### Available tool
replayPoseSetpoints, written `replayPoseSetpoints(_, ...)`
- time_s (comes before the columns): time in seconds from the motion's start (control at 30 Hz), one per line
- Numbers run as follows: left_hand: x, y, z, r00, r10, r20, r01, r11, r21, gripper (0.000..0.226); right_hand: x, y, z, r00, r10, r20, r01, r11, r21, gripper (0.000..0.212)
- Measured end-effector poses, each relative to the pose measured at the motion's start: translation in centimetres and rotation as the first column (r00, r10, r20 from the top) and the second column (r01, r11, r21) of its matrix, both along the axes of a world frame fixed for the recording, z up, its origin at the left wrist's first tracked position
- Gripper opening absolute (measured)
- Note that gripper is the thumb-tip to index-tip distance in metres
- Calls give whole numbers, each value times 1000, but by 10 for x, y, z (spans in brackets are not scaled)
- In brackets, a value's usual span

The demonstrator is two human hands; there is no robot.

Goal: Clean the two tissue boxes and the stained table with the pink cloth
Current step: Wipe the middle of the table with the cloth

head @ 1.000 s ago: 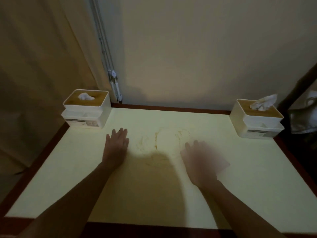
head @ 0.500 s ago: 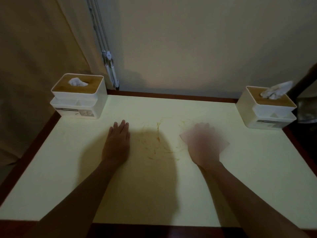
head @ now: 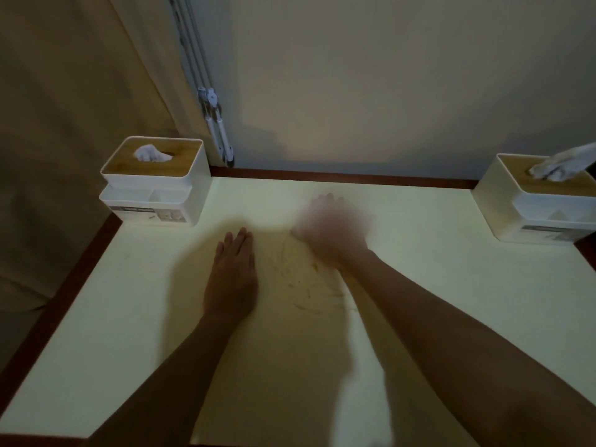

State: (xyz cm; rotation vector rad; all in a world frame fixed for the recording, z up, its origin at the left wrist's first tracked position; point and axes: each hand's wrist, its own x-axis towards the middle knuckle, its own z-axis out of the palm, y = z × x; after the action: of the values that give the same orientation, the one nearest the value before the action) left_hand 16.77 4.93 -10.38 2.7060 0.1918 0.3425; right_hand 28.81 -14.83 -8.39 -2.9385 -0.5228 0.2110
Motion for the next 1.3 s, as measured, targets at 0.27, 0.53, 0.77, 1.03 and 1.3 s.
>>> replayPoseSetpoints(0.27,-2,0,1,1000,17,10,-16,999,-33,50,-21,21,1,905,423,36,-422,906,-38,100)
replayPoseSetpoints(0.53,-1,1,1,1000,-1,9,1,1000,-5,49,-62,-7,-5,776,621,113,-620,783,-41,73)
replayPoseSetpoints(0.77,-2,1,1,1000,3,27,-2,1000,-1,49,-72,-49,3,776,625,83,-625,780,-25,72)
replayPoseSetpoints(1.03,0,0,-2,999,0,38,-1,1000,28,48,-94,-71,-2,989,141,45,-139,990,-36,77)
replayPoseSetpoints(1.3,-3,-2,3,1000,-20,-1,20,995,99,44,-132,-20,-10,996,26,81,-29,999,35,76)
